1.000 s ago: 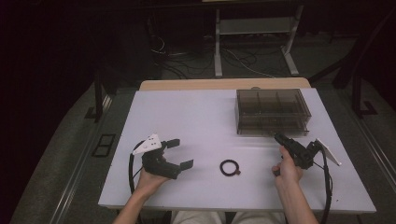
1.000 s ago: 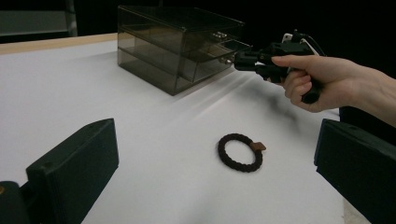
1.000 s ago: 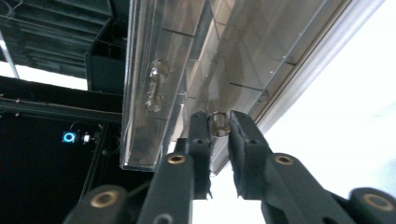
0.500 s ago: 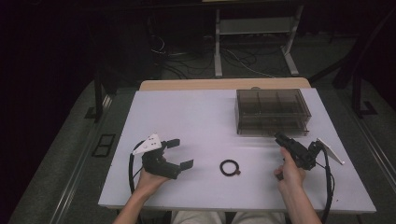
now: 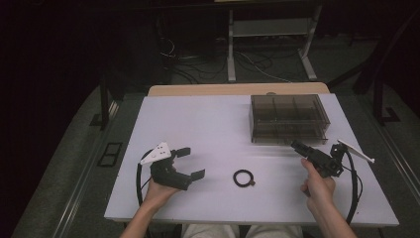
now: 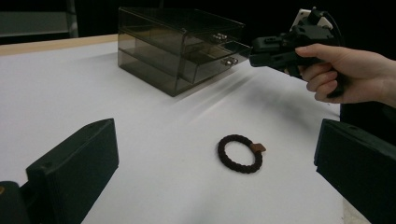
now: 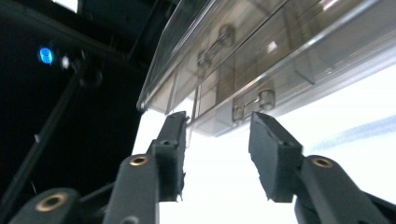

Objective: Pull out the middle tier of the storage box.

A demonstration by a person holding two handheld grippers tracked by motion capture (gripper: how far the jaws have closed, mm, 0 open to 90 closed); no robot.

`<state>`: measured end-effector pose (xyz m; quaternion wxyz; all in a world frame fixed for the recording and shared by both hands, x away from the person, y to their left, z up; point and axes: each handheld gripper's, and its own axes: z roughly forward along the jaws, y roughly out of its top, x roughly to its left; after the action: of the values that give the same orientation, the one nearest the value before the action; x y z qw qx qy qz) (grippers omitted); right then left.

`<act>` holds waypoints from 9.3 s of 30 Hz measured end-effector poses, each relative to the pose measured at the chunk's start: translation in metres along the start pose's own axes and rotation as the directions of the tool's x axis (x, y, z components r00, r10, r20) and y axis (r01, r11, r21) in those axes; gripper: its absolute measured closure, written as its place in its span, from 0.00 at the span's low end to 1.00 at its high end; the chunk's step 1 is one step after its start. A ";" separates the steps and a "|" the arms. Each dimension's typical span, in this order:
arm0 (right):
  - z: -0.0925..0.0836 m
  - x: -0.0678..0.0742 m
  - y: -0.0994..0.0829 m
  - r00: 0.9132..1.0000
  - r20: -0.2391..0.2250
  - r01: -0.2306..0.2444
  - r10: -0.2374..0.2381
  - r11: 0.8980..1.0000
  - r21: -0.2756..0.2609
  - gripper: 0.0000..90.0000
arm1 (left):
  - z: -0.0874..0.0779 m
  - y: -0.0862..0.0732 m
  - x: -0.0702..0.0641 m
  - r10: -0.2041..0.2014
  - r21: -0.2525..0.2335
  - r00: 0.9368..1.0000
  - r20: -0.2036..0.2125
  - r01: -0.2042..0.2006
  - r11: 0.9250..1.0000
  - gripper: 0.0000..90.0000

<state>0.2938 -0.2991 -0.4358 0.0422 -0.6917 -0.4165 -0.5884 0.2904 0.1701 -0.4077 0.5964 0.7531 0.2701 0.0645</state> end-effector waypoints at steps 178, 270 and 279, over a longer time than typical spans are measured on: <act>0.061 0.033 0.056 0.377 -0.431 0.887 -0.820 0.186 0.423 0.83 | 0.002 -0.001 0.001 -0.007 0.005 1.000 -0.012 0.007 1.000 0.00; 0.026 0.071 0.033 0.421 -0.444 0.880 -0.791 0.238 0.411 0.59 | 0.002 -0.001 0.001 -0.011 0.005 1.000 -0.010 0.011 1.000 0.00; 0.028 0.089 0.017 0.415 -0.478 0.885 -0.774 0.222 0.409 0.50 | 0.002 -0.001 0.000 -0.012 0.004 1.000 -0.010 0.012 1.000 0.00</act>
<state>0.3227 -0.2483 -0.3611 -0.0221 -0.2507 -0.8790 -0.4049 0.2911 0.1686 -0.4094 0.5939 0.7524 0.2775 0.0642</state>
